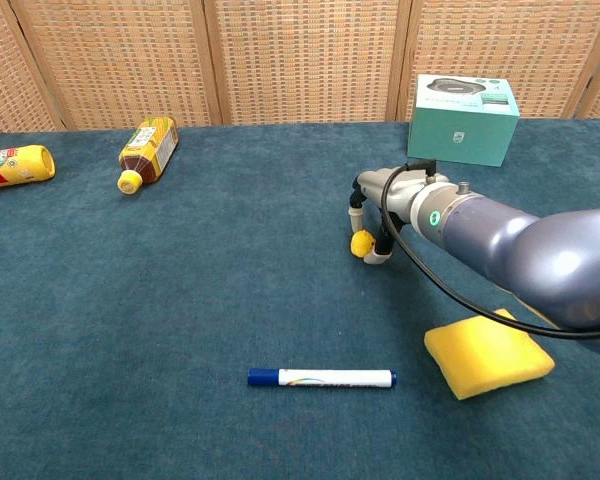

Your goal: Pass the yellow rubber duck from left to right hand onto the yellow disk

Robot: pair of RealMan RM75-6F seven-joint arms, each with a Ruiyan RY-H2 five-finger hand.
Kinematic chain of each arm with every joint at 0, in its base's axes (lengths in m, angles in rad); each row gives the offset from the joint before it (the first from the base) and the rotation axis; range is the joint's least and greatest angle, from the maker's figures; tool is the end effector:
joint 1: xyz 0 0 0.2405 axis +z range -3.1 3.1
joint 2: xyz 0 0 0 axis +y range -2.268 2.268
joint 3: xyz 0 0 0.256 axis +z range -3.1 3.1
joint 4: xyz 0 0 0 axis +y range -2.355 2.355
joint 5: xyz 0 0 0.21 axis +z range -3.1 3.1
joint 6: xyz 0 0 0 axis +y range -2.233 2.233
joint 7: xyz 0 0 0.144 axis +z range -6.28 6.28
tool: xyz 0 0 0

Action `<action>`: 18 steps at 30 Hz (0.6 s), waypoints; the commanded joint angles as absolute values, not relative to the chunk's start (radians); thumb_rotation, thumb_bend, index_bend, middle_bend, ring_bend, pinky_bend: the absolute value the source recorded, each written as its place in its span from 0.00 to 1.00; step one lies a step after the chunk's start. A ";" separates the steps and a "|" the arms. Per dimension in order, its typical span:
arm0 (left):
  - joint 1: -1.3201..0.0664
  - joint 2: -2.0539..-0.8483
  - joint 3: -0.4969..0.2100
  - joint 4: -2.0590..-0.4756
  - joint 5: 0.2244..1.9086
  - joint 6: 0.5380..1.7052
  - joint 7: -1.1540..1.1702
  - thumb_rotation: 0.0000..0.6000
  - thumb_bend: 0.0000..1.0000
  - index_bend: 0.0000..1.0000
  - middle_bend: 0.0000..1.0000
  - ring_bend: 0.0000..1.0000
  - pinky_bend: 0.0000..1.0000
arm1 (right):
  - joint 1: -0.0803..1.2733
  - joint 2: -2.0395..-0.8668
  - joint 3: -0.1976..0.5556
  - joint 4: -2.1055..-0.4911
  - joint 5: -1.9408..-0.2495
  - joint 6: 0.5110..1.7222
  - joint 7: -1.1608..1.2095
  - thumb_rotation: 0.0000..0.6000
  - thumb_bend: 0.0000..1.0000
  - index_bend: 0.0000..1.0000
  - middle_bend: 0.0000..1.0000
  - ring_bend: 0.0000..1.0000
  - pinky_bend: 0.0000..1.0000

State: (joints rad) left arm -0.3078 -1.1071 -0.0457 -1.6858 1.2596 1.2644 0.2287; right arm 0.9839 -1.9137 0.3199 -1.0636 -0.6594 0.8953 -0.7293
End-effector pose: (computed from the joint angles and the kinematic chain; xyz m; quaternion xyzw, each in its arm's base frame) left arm -0.2926 0.2423 0.1368 -0.6486 -0.3904 -0.3008 0.5799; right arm -0.1035 -0.3981 -0.0962 0.7281 -0.3888 0.2759 0.4925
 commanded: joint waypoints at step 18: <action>-0.301 -1.102 -0.050 -1.689 1.280 1.255 0.214 1.00 0.34 0.00 0.00 0.00 0.00 | 0.972 -1.892 0.305 -1.116 -0.640 0.923 -0.745 1.00 0.23 0.52 0.06 0.00 0.00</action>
